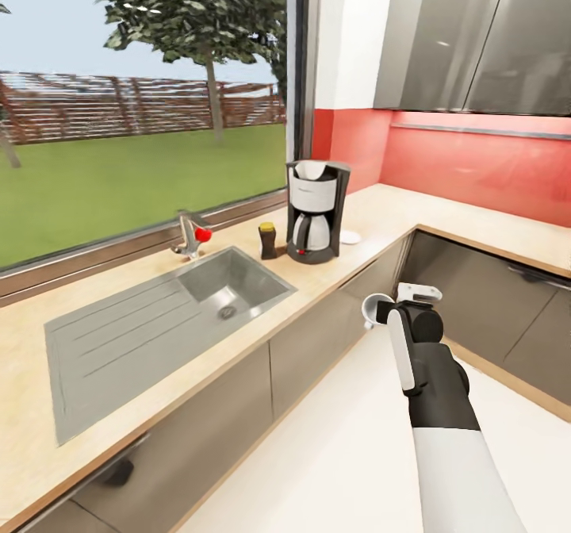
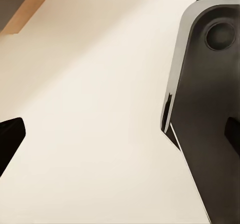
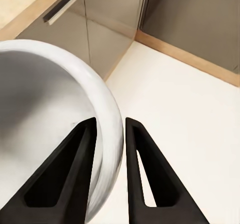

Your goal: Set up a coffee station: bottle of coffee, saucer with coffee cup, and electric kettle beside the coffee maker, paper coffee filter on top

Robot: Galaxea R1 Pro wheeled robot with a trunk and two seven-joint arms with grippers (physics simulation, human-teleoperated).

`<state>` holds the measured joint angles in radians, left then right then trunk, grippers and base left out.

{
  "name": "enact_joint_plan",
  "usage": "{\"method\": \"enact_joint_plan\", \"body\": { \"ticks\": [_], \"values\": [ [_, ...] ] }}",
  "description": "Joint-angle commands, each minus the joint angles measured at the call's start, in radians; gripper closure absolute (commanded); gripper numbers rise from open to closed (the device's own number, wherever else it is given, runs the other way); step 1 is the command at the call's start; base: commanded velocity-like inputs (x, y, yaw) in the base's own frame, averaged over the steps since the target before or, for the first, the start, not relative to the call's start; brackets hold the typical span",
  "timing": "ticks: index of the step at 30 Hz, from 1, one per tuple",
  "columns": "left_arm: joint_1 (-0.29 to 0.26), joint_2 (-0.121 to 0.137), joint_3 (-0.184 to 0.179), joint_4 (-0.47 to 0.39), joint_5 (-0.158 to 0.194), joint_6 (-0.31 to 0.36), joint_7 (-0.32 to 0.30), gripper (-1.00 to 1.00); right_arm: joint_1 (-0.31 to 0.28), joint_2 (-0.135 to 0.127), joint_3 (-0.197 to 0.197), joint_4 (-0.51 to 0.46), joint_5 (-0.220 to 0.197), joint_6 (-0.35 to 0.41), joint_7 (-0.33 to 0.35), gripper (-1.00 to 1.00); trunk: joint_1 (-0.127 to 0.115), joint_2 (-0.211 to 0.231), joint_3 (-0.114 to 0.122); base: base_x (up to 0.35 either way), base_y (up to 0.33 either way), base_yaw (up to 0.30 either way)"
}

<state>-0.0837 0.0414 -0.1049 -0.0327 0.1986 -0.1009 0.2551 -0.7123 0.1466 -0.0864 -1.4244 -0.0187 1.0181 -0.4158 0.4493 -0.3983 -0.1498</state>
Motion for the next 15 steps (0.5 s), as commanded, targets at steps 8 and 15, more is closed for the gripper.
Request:
{"method": "enact_joint_plan", "body": {
  "ticks": [8,15],
  "values": [
    [-0.001,0.0,-0.009,0.0,0.01,-0.003,0.003,-1.0,-0.001,0.001,-0.001,-0.001,-0.003,0.004,-0.001,1.0,0.001,-0.002,-0.002,0.171,-0.263,-0.075],
    [-0.001,0.0,-0.009,0.0,0.01,-0.003,0.003,-1.0,-0.001,0.001,-0.001,-0.001,-0.003,0.004,-0.001,1.0,0.001,-0.002,-0.002,0.17,-0.264,-0.282]
  ]
}}
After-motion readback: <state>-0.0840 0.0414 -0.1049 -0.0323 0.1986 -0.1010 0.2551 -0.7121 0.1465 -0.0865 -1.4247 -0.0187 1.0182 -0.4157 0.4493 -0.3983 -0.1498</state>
